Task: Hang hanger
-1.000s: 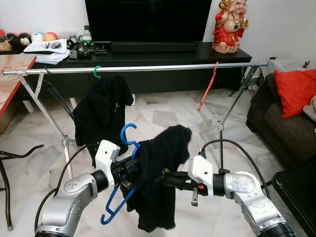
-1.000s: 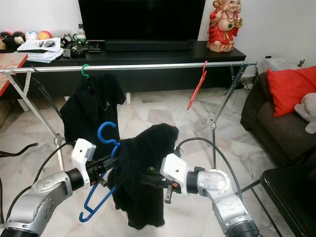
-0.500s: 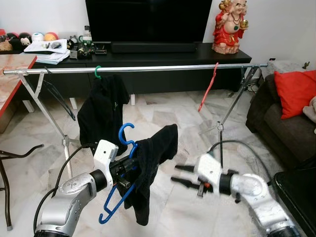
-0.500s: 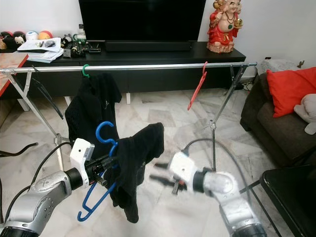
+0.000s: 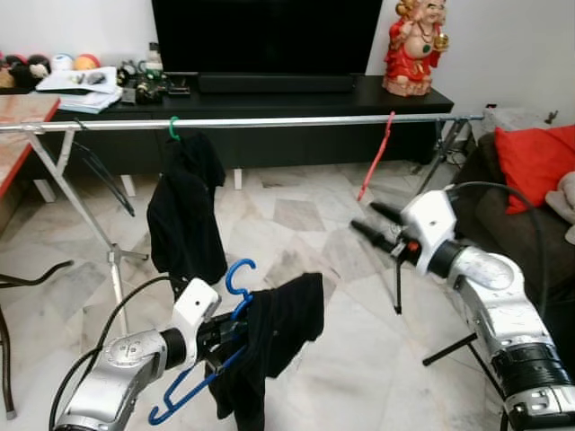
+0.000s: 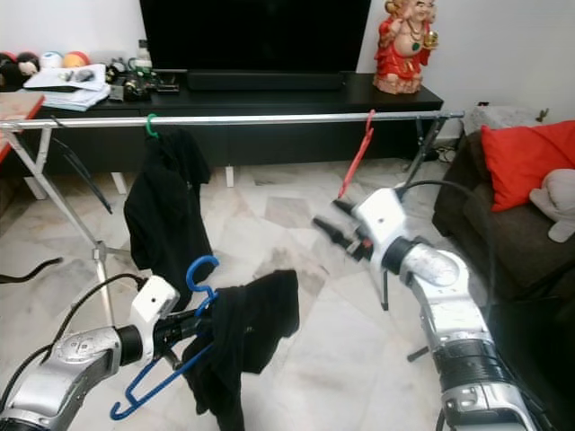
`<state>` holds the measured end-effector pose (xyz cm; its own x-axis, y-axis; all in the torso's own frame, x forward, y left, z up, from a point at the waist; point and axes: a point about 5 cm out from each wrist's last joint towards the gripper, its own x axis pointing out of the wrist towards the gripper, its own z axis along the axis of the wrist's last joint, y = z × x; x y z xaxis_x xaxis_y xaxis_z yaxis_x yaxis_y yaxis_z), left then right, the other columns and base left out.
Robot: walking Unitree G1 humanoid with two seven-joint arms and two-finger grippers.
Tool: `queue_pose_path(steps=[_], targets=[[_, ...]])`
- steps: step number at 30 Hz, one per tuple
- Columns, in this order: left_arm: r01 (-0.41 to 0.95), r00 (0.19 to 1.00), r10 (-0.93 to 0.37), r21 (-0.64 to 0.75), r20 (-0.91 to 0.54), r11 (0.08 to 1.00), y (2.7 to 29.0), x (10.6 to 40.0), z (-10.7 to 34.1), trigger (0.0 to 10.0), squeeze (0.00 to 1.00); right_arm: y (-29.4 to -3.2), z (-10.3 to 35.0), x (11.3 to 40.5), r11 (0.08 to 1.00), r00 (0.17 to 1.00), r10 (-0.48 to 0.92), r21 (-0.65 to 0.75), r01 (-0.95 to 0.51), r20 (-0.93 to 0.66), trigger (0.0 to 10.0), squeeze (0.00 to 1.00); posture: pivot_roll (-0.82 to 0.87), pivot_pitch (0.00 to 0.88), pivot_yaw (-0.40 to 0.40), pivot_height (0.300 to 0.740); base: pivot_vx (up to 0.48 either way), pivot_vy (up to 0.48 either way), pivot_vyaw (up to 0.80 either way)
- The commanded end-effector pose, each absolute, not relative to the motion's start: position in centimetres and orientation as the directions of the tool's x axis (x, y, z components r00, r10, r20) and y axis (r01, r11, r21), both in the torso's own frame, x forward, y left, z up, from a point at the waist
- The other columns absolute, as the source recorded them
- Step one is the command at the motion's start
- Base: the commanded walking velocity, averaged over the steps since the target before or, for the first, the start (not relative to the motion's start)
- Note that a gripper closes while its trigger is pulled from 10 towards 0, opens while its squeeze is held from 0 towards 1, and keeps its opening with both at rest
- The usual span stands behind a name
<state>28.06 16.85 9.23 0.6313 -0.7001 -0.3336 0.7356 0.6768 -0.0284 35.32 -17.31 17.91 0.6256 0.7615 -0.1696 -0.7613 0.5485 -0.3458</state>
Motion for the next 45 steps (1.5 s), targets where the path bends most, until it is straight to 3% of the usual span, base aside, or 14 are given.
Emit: queue_pose_path(steps=[1,6,15,16,17,18,20,21,22,23,29,32,35,45], targets=[[0.782,0.594,-0.746,-0.001,-0.301,0.623,16.2,27.8,9.9,10.0,0.00,-17.3,18.1,34.8,0.412,0.522,0.815,-0.383,-0.827,-0.252,10.0,0.00,0.07,0.076,-0.104,0.740,0.000,0.000,0.00],[0.815,0.557,-0.782,0.001,-0.280,0.580,15.6,27.5,10.0,10.0,0.00,-17.3,17.3,33.9,0.209,0.326,0.868,-0.321,-0.924,-0.375,10.0,0.00,0.07,0.076,-0.112,0.740,0.000,0.000,0.00],[0.879,0.468,-0.837,0.046,-0.285,0.476,15.4,27.0,10.5,10.0,0.00,-18.6,16.1,33.9,0.068,0.144,0.848,-0.166,-0.984,-0.509,10.0,0.02,0.07,0.069,-0.125,0.740,0.000,0.000,0.00],[0.886,0.455,-0.843,0.054,-0.288,0.460,15.4,26.8,10.6,10.0,0.00,-18.7,16.0,33.8,0.056,0.128,0.842,-0.151,-0.987,-0.524,10.0,0.61,0.07,0.069,-0.125,0.740,0.000,0.000,0.00],[0.892,0.445,-0.847,0.059,-0.289,0.448,15.4,26.8,10.6,10.0,0.00,-18.8,15.8,33.8,0.047,0.117,0.836,-0.143,-0.989,-0.536,10.0,0.61,0.07,0.065,-0.133,0.740,0.000,0.000,0.00],[0.900,0.431,-0.855,0.062,-0.289,0.432,15.4,26.7,10.8,10.0,0.00,-18.9,15.6,33.7,0.040,0.107,0.830,-0.133,-0.990,-0.547,10.0,1.00,0.08,0.062,-0.137,0.740,0.000,0.000,0.00],[0.921,0.386,-0.876,0.066,-0.289,0.384,15.2,26.4,11.1,10.0,0.00,-19.0,15.0,33.5,0.001,0.069,0.814,-0.118,-0.993,-0.577,10.0,0.96,0.08,0.062,-0.138,0.740,0.000,0.000,0.00],[0.925,0.376,-0.880,0.068,-0.290,0.373,15.1,26.3,11.2,10.0,0.00,-19.0,14.7,33.4,-0.022,0.049,0.807,-0.113,-0.993,-0.588,10.0,0.44,0.08,0.056,-0.139,0.740,0.000,0.000,0.00],[0.927,0.372,-0.882,0.070,-0.290,0.368,15.1,26.3,11.2,10.0,0.00,-19.0,14.6,33.3,-0.036,0.036,0.803,-0.109,-0.993,-0.595,10.0,0.44,0.08,0.056,-0.139,0.740,0.000,0.000,0.00],[0.930,0.366,-0.884,0.074,-0.290,0.361,15.1,26.2,11.3,10.0,0.00,-18.9,14.4,33.2,-0.051,0.029,0.798,-0.116,-0.992,-0.601,10.0,0.00,0.08,0.056,-0.139,0.740,0.000,0.000,0.00],[0.942,0.335,-0.895,0.077,-0.293,0.327,14.7,26.2,11.5,10.0,0.00,-17.3,13.4,32.9,-0.101,-0.041,0.817,-0.072,-0.992,-0.575,10.0,0.00,0.09,0.033,-0.140,0.740,0.000,0.000,0.00],[0.942,0.335,-0.896,0.081,-0.291,0.325,14.6,26.3,11.6,10.0,0.00,-16.7,13.1,32.9,-0.114,-0.041,0.820,-0.092,-0.989,-0.571,10.0,0.00,0.09,0.025,-0.143,0.740,0.000,0.000,0.00],[0.940,0.340,-0.893,0.076,-0.295,0.332,14.5,26.5,11.5,10.0,0.00,-15.6,13.2,33.4,-0.061,0.002,0.853,-0.103,-0.993,-0.523,10.0,0.00,0.10,0.019,-0.143,0.740,0.000,0.000,0.00],[0.938,0.346,-0.893,0.072,-0.289,0.340,14.2,26.6,11.5,10.0,0.00,-14.3,11.9,33.0,-0.111,-0.065,0.848,-0.057,-0.992,-0.526,10.0,0.00,0.11,0.015,-0.148,0.740,0.000,0.000,0.00]])
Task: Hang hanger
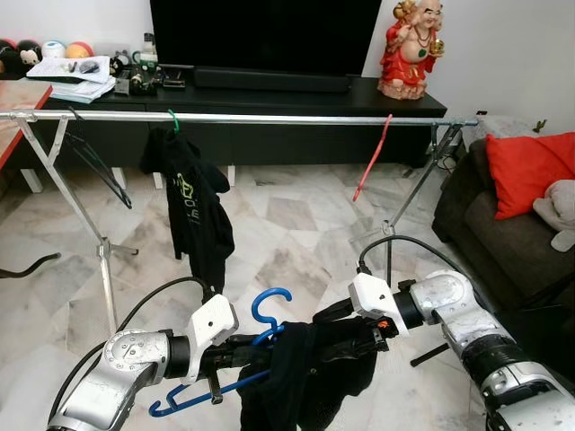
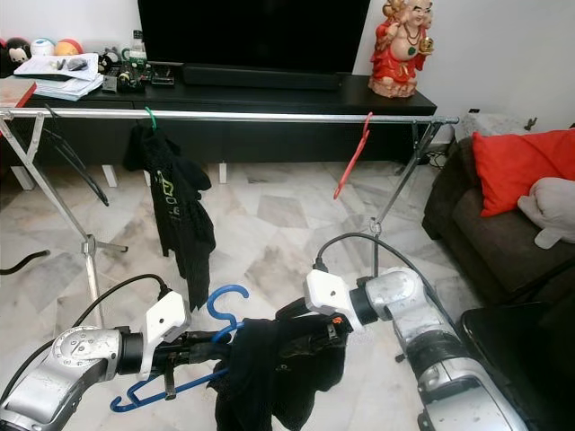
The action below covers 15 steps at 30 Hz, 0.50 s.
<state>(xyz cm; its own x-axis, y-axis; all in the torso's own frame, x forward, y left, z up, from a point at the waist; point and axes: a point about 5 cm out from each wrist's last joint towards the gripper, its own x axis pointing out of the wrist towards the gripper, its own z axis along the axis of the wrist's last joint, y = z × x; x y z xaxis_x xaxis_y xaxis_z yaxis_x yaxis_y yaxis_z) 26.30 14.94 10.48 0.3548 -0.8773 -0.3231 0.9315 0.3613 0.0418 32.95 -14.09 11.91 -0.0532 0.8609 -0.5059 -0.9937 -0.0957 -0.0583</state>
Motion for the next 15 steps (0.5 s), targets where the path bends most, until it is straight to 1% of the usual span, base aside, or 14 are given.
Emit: queue_pose_path(steps=[1,4,10,15], targets=[[0.938,0.345,-0.893,0.073,-0.289,0.339,14.2,26.7,11.5,10.0,0.00,-14.3,11.7,32.9,-0.113,-0.066,0.842,-0.055,-0.992,-0.535,10.0,0.00,0.11,0.019,-0.151,0.740,0.000,0.000,0.00],[0.939,0.343,-0.893,0.077,-0.292,0.336,14.1,26.7,11.5,10.0,0.00,-14.1,11.2,32.9,-0.095,-0.048,0.834,-0.058,-0.994,-0.549,10.0,0.00,0.11,0.019,-0.153,0.740,0.000,0.000,0.00],[0.940,0.341,-0.893,0.077,-0.293,0.333,14.1,26.7,11.6,10.0,0.00,-13.6,11.1,33.2,-0.049,-0.004,0.853,-0.073,-0.996,-0.522,10.0,0.00,0.12,0.027,-0.155,0.740,0.000,0.000,0.00],[0.938,0.344,-0.892,0.080,-0.293,0.336,14.0,26.8,11.6,10.0,0.00,-12.7,11.1,33.7,0.023,0.104,0.860,-0.165,-0.986,-0.500,10.0,0.00,0.13,0.034,-0.159,0.740,0.000,0.000,0.00]])
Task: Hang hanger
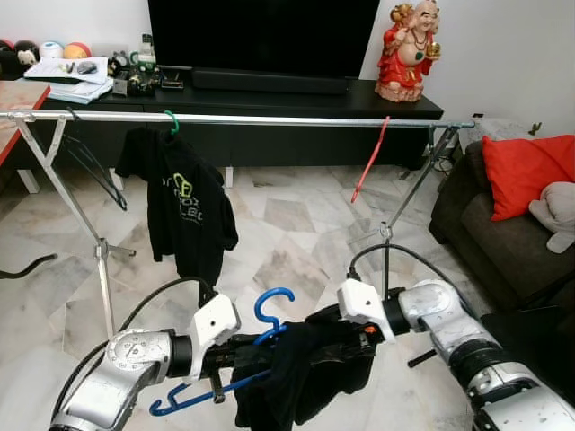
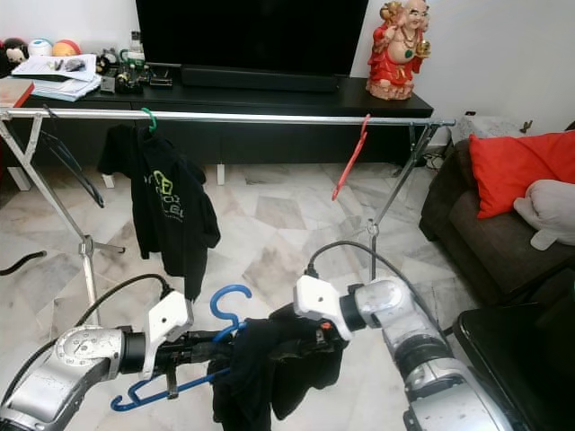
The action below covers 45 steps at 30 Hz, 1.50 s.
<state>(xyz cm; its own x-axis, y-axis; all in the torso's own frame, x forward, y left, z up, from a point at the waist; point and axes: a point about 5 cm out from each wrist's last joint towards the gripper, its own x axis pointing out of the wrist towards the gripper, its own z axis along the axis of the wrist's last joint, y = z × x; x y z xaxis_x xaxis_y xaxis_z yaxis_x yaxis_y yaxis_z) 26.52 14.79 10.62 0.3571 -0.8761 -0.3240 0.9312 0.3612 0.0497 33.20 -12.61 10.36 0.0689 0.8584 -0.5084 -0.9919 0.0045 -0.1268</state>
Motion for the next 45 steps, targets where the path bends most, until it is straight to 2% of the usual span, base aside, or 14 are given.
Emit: queue_pose_path(steps=[1,11,15,17,21,26,27,28,30,36,42,43,44,45], targets=[[0.938,0.345,-0.892,0.080,-0.293,0.337,14.0,26.8,11.6,10.0,0.00,-12.6,11.3,33.8,0.024,0.104,0.864,-0.166,-0.986,-0.492,10.0,0.00,0.13,0.034,-0.159,0.740,0.000,0.000,0.00],[0.939,0.344,-0.892,0.081,-0.293,0.335,14.0,26.8,11.6,10.0,0.00,-12.9,10.7,33.1,-0.060,-0.004,0.851,-0.090,-0.994,-0.525,10.0,0.00,0.12,0.037,-0.160,0.740,0.000,0.000,0.00],[0.939,0.343,-0.892,0.085,-0.295,0.333,14.0,26.8,11.7,10.0,0.00,-13.1,9.6,32.0,-0.153,-0.127,0.812,0.003,-0.988,-0.570,10.0,0.00,0.13,0.040,-0.161,0.740,0.000,0.000,0.00],[0.939,0.343,-0.891,0.088,-0.297,0.332,13.9,26.8,11.7,10.0,0.00,-13.1,9.2,31.8,-0.163,-0.130,0.800,-0.003,-0.987,-0.585,10.0,0.00,0.13,0.041,-0.162,0.740,0.000,0.000,0.00],[0.938,0.348,-0.888,0.103,-0.302,0.332,14.0,26.8,11.9,10.0,0.00,-12.6,9.0,32.1,-0.112,-0.071,0.808,-0.035,-0.993,-0.585,10.0,0.00,0.14,0.043,-0.164,0.740,0.000,0.000,0.00],[0.941,0.338,-0.887,0.115,-0.315,0.318,14.0,26.7,12.0,10.0,0.00,-12.4,8.6,32.1,-0.079,-0.035,0.813,-0.050,-0.996,-0.581,9.9,0.00,0.15,0.047,-0.165,0.740,0.000,0.000,0.00],[0.941,0.337,-0.887,0.117,-0.317,0.316,14.1,26.7,12.0,10.0,0.00,-12.3,8.5,32.1,-0.069,-0.022,0.814,-0.060,-0.996,-0.581,3.7,0.00,0.15,0.047,-0.165,0.740,0.000,0.000,0.00],[0.941,0.337,-0.886,0.117,-0.317,0.316,14.1,26.7,12.0,10.0,0.00,-12.4,8.5,32.1,-0.069,-0.024,0.809,-0.054,-0.996,-0.587,0.0,0.00,0.15,0.047,-0.165,0.740,0.000,0.000,0.00],[0.942,0.336,-0.887,0.118,-0.318,0.315,14.0,26.7,12.0,10.0,0.00,-12.5,8.3,31.9,-0.087,-0.043,0.803,-0.046,-0.995,-0.595,0.0,0.00,0.15,0.047,-0.165,0.740,0.000,0.000,0.00],[0.943,0.333,-0.887,0.126,-0.319,0.309,14.0,26.8,12.1,10.0,0.00,-12.5,8.6,32.1,-0.050,-0.025,0.831,-0.029,-0.998,-0.555,0.0,0.00,0.15,0.047,-0.165,0.740,0.000,0.000,0.00],[0.944,0.327,-0.889,0.138,-0.321,0.298,14.0,26.9,12.4,10.0,0.00,-12.5,8.4,32.0,-0.065,-0.029,0.816,-0.043,-0.997,-0.577,0.0,0.00,0.15,0.048,-0.164,0.740,0.000,0.000,0.00],[0.944,0.328,-0.890,0.141,-0.318,0.297,13.9,26.9,12.6,10.0,0.00,-12.4,8.4,32.1,-0.055,-0.019,0.818,-0.046,-0.997,-0.575,1.4,0.00,0.15,0.048,-0.164,0.740,0.000,0.000,0.00],[0.944,0.328,-0.890,0.141,-0.318,0.297,13.9,26.9,12.6,10.0,0.00,-12.4,8.4,32.1,-0.055,-0.019,0.818,-0.046,-0.997,-0.575,1.4,0.00,0.15,0.048,-0.164,0.740,0.000,0.000,0.00],[0.945,0.326,-0.894,0.140,-0.309,0.296,13.9,26.9,12.8,10.0,0.00,-12.3,8.4,32.1,-0.048,-0.010,0.818,-0.051,-0.998,-0.575,9.2,0.00,0.15,0.048,-0.164,0.740,0.000,0.000,0.00]])
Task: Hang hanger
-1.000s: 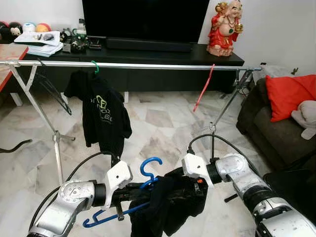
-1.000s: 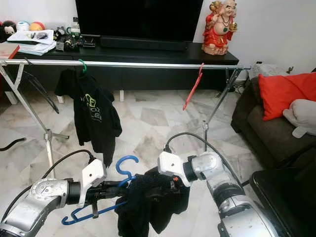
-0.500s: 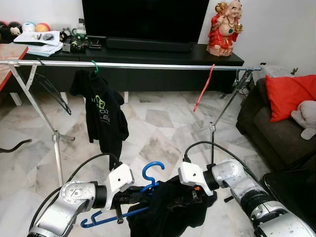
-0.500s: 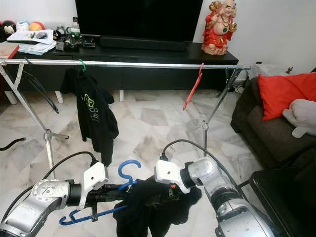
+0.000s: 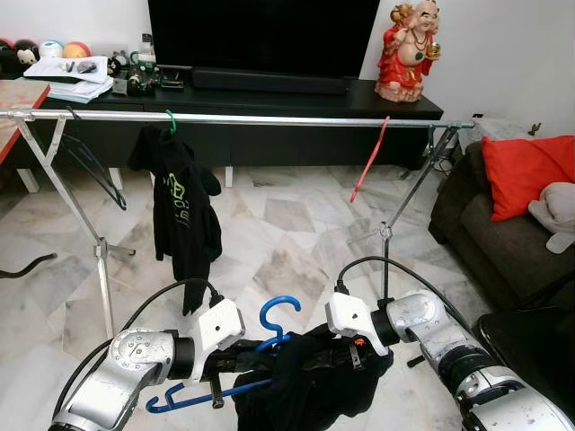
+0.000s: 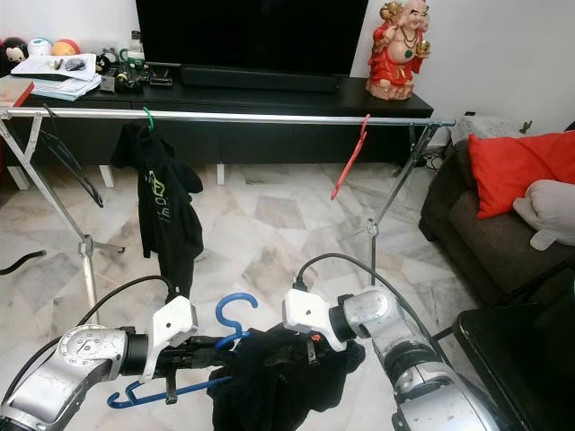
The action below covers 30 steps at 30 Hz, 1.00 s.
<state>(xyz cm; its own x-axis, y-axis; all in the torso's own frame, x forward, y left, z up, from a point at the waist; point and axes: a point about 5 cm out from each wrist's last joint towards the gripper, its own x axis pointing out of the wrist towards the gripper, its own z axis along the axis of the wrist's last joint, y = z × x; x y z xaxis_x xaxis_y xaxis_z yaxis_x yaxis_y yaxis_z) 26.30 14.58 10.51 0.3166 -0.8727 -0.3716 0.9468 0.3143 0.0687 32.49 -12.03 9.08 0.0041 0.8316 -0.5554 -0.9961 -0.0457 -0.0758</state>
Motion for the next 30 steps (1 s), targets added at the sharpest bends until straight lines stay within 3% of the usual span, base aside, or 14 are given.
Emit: queue_pose_path(steps=[1,4,5,6,10,11,12,13,30], targets=[[0.945,0.324,-0.895,0.140,-0.306,0.294,13.8,26.9,12.8,10.0,0.00,-12.3,8.4,32.1,-0.052,-0.015,0.815,-0.048,-0.997,-0.579,10.0,0.00,0.15,0.048,-0.164,0.740,0.000,0.000,0.00],[0.945,0.324,-0.895,0.143,-0.308,0.293,13.8,26.9,12.8,10.0,0.00,-12.3,8.3,32.0,-0.065,-0.032,0.808,-0.035,-0.997,-0.588,10.0,0.00,0.15,0.048,-0.165,0.740,0.000,0.000,0.00],[0.945,0.324,-0.895,0.143,-0.308,0.294,13.8,26.9,12.8,10.0,0.00,-12.2,8.3,32.0,-0.065,-0.034,0.808,-0.031,-0.997,-0.588,10.0,0.94,0.15,0.048,-0.165,0.740,0.000,0.000,0.00],[0.945,0.324,-0.895,0.143,-0.308,0.293,13.8,26.9,12.8,10.0,0.00,-12.2,8.2,31.9,-0.069,-0.044,0.809,-0.020,-0.997,-0.587,10.0,1.00,0.15,0.048,-0.165,0.740,0.000,0.000,0.00],[0.946,0.320,-0.895,0.145,-0.309,0.289,13.7,26.9,12.8,10.0,0.00,-12.2,8.3,31.9,-0.077,-0.049,0.810,-0.023,-0.997,-0.584,10.0,0.98,0.15,0.048,-0.165,0.740,0.000,0.000,0.00],[0.947,0.319,-0.896,0.146,-0.309,0.287,13.7,26.9,12.8,10.0,0.00,-12.2,8.3,31.9,-0.086,-0.058,0.810,-0.019,-0.996,-0.584,10.0,0.59,0.15,0.044,-0.166,0.740,0.000,0.000,0.00],[0.947,0.319,-0.896,0.146,-0.309,0.287,13.7,26.9,12.8,10.0,0.00,-12.2,8.3,31.9,-0.086,-0.058,0.810,-0.019,-0.996,-0.584,10.0,0.59,0.15,0.044,-0.166,0.740,0.000,0.000,0.00],[0.947,0.317,-0.896,0.152,-0.311,0.283,13.7,26.9,12.9,10.0,0.00,-12.2,8.4,31.9,-0.087,-0.055,0.810,-0.027,-0.996,-0.584,10.0,0.00,0.15,0.044,-0.166,0.740,0.000,0.000,0.00],[0.955,0.278,-0.907,0.197,-0.318,0.223,13.3,26.6,13.8,10.0,0.00,-11.8,7.8,31.6,-0.081,-0.060,0.805,-0.010,-0.997,-0.590,10.0,0.00,0.17,0.037,-0.169,0.740,0.000,0.000,0.00]])
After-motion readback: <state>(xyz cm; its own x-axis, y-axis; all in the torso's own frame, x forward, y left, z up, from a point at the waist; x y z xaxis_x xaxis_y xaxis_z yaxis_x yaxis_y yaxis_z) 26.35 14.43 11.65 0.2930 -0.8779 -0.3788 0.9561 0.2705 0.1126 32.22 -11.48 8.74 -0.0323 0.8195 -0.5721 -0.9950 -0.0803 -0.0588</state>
